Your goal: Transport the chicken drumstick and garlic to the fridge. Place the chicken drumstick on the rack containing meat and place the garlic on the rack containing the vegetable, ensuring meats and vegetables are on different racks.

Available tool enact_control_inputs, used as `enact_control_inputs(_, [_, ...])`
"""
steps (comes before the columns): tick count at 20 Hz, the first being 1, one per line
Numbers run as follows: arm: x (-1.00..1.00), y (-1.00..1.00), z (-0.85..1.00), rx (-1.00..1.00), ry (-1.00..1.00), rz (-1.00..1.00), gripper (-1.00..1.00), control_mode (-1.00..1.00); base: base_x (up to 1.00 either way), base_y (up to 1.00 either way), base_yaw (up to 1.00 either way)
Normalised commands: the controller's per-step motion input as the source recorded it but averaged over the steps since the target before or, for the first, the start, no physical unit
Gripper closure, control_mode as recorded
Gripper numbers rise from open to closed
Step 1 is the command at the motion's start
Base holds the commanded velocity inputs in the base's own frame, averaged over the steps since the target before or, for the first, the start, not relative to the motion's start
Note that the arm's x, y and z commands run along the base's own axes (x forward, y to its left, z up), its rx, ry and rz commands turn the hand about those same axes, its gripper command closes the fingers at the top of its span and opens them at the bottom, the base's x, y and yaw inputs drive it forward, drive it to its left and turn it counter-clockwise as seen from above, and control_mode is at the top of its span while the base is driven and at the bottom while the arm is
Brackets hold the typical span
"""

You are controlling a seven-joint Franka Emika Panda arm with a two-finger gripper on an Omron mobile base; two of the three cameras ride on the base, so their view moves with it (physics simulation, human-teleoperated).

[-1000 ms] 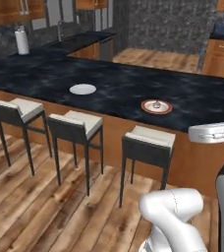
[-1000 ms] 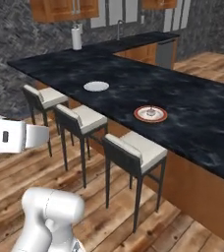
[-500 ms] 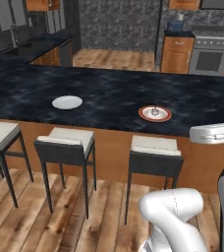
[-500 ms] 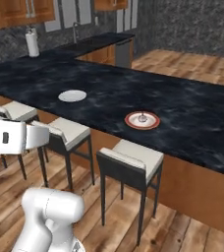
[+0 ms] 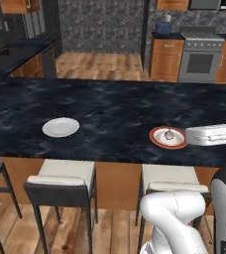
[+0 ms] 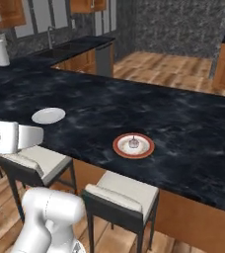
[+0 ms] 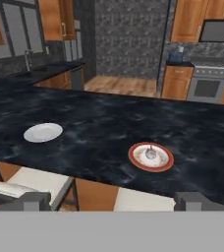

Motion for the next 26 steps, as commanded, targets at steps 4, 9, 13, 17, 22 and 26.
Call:
enact_control_inputs(4, [0.0, 0.0, 0.0, 0.0, 0.0, 0.0, -1.0, 1.0, 1.0, -0.55, -0.09])
enact_control_inputs(9, [0.0, 0.0, 0.0, 0.0, 0.0, 0.0, -1.0, 1.0, 1.0, -0.07, -0.32])
enact_control_inputs(13, [0.0, 0.0, 0.0, 0.0, 0.0, 0.0, -1.0, 1.0, 0.81, 0.0, -0.48])
enact_control_inputs(17, [0.0, 0.0, 0.0, 0.0, 0.0, 0.0, -1.0, 1.0, 0.57, -0.01, -0.37])
enact_control_inputs(22, [0.4, -0.08, 0.0, 0.02, 0.1, 0.0, -1.0, -1.0, 0.37, -0.02, -0.11])
enact_control_inputs(26, [1.0, -0.1, -0.21, 0.0, 0.35, 0.0, -1.0, -1.0, 0.0, 0.0, 0.0])
